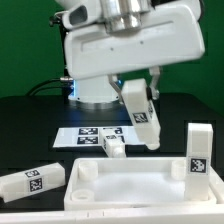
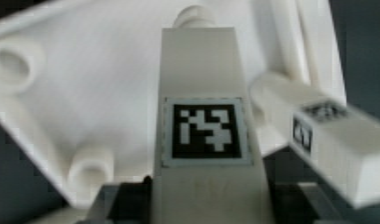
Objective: Assemble desk
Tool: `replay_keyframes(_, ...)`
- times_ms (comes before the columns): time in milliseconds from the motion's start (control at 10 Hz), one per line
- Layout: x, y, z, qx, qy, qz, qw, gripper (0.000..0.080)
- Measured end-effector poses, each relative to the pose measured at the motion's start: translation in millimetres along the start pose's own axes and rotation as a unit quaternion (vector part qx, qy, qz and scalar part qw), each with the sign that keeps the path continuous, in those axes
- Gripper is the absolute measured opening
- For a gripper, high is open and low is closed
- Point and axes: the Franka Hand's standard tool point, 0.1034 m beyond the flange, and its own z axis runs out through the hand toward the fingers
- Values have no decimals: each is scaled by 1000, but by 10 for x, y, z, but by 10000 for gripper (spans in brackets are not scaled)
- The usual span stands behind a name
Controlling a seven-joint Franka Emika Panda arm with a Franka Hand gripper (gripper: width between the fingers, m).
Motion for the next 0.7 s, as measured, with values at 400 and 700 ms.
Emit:
replay_keyframes(400, 192, 100, -19, -11, 129, -49, 990, 284)
replay_keyframes(700, 289, 294, 31, -34, 154, -110, 981, 284)
